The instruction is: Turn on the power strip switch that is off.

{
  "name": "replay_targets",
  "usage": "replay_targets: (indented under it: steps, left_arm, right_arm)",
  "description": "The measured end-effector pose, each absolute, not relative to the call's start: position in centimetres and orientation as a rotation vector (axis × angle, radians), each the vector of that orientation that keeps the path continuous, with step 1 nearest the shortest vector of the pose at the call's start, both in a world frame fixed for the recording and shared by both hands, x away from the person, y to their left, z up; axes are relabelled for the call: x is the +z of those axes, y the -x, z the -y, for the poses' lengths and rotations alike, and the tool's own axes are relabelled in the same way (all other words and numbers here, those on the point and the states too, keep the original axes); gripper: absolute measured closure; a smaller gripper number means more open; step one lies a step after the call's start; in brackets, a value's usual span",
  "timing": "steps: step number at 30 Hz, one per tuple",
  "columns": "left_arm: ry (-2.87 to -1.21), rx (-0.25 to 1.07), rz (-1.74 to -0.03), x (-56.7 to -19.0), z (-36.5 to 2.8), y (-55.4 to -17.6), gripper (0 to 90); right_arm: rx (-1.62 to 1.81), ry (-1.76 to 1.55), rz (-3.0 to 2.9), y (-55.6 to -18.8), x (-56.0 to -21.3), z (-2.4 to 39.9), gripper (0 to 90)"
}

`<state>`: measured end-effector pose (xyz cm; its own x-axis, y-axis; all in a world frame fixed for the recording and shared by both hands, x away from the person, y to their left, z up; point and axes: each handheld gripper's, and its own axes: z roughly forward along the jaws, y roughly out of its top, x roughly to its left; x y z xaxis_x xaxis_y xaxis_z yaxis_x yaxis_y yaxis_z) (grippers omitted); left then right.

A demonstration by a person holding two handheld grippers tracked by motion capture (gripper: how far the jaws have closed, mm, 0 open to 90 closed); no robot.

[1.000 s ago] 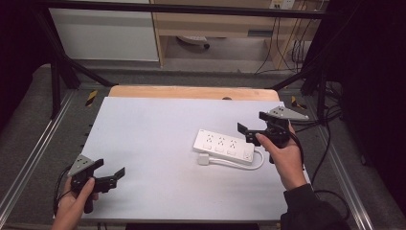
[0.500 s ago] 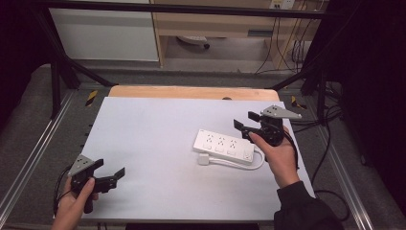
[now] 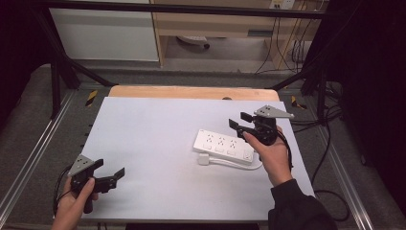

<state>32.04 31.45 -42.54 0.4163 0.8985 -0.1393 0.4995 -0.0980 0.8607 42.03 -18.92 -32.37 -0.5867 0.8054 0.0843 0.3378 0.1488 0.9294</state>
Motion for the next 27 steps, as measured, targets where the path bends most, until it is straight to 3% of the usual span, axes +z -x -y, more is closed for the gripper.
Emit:
replay_targets:
  steps: [27]
  left_arm:
    - [-1.755, 0.546, -1.218, -42.6, -31.5, -32.0, 6.0]
  right_arm:
    - [1.466, -1.062, -2.023, -43.2, -34.2, 16.5, 64.6]
